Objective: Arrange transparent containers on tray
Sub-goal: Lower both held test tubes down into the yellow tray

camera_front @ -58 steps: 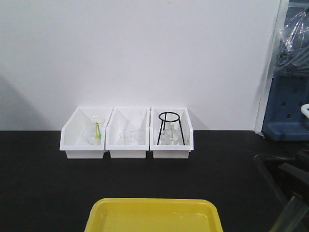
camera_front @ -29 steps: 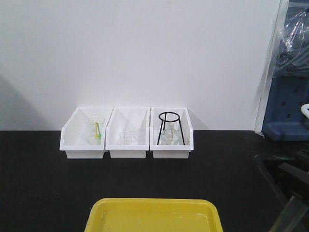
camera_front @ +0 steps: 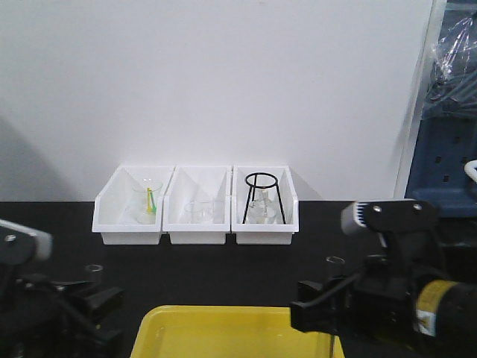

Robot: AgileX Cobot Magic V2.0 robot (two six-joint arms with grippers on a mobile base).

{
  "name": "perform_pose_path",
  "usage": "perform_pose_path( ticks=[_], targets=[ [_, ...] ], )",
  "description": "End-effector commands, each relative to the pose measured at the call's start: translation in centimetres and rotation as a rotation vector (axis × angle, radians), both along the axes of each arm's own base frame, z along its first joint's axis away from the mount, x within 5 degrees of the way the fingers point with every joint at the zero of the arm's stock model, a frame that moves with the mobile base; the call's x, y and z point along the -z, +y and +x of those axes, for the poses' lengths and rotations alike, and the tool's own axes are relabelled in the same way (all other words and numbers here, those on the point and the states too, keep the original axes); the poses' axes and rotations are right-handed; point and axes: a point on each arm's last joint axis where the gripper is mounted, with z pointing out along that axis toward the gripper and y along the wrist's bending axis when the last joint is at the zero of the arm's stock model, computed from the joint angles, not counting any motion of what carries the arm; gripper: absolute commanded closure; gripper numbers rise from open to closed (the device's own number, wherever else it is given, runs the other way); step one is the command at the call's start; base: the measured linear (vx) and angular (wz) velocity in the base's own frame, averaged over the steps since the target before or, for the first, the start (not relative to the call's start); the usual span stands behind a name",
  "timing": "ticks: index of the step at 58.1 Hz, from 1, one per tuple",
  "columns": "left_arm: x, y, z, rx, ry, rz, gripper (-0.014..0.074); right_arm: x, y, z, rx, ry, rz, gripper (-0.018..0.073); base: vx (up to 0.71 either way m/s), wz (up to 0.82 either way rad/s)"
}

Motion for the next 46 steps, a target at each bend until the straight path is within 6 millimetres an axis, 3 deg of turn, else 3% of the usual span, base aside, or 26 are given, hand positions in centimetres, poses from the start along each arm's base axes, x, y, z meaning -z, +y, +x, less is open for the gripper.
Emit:
perform_pose_path(
  ticks=[1,12,20,36,46],
  targets=[
    [-1.4,-2.0,2.5,0.020,-0.078,-0.050,0.0482,-1.6,1.6,2.7,-0.001,-0.078,0.029,0.0500,0.00,0.00],
    [1.6,-5.1,7.7,0.020,0.077,-0.011,0.0478,1.6,3.7,8.0,0.039,0.047,-0.060,0.0496,0.00,0.00],
    [3.8,-6.5,10.2,0.015,0.148,0.011,0.0475,3.7,2.6,10.8,0.108,0.109,-0.084,0.0494,0.00,0.00],
    [8.9,-7.7,12.5,0.009,0.255,0.065,0.0463,7.3,2.3,12.3,0.136,0.207,-0.142,0.0487,0.00,0.00],
    [10.5,-7.9,12.8,-0.012,0.302,0.057,0.0456,9.4,2.6,12.9,0.134,0.252,-0.171,0.0476,0.00,0.00]
  ],
)
